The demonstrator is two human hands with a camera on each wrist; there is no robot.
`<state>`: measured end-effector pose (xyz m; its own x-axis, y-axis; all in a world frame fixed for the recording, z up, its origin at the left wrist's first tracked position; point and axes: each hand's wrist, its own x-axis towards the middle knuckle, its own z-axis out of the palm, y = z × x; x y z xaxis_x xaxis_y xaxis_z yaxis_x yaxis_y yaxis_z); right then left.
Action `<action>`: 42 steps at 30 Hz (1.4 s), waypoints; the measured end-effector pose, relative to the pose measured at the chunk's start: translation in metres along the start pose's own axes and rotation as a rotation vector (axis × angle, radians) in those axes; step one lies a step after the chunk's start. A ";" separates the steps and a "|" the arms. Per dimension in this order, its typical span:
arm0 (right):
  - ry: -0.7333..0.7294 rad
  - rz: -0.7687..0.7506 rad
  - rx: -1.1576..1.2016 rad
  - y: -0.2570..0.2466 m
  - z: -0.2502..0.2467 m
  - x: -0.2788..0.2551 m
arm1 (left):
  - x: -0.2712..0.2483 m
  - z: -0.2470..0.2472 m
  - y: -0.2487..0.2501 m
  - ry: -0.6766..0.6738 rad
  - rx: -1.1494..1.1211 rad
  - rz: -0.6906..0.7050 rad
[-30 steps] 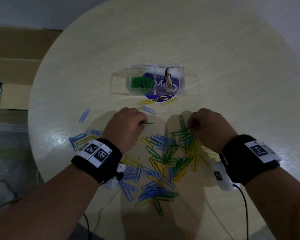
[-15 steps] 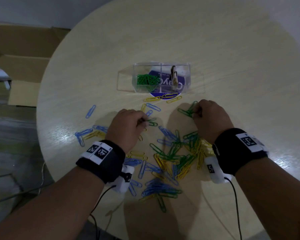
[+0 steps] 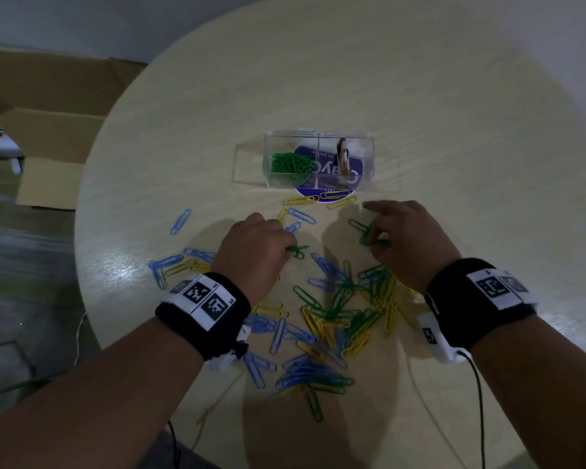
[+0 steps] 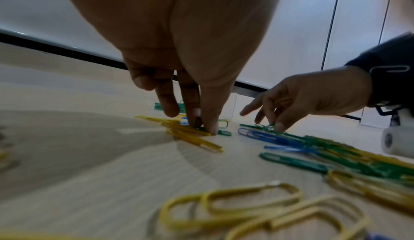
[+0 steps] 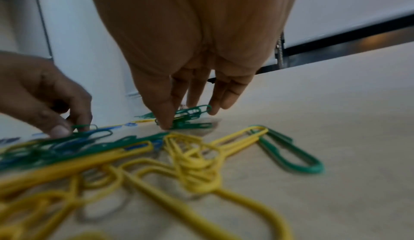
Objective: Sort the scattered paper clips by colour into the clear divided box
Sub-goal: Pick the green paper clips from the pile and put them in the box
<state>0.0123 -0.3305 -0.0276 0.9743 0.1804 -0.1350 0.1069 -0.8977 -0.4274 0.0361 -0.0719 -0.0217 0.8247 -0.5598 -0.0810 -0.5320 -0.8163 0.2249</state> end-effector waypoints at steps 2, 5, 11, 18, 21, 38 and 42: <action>-0.004 -0.028 -0.023 -0.003 -0.001 0.003 | 0.004 -0.005 0.004 -0.056 0.034 -0.019; 0.018 0.025 -0.054 -0.009 -0.002 0.001 | 0.010 -0.010 0.009 -0.165 0.090 -0.039; -0.014 0.269 0.042 -0.021 -0.002 -0.004 | 0.013 -0.010 0.012 -0.217 0.095 -0.019; -0.105 0.309 0.022 -0.026 0.003 -0.009 | 0.006 -0.017 0.007 0.102 -0.168 -0.096; -0.034 0.335 0.112 -0.028 -0.011 -0.002 | 0.018 -0.033 -0.006 0.261 -0.380 -0.249; 0.112 0.277 0.218 -0.090 -0.040 0.126 | 0.076 -0.054 -0.040 0.422 -0.526 -0.424; 0.277 0.268 0.319 -0.079 -0.049 0.077 | 0.030 -0.053 -0.033 0.394 -0.466 -0.323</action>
<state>0.0890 -0.2658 0.0395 0.9798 -0.1926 -0.0535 -0.1784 -0.7220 -0.6684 0.0883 -0.0537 0.0194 0.9832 -0.1332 0.1245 -0.1822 -0.7381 0.6496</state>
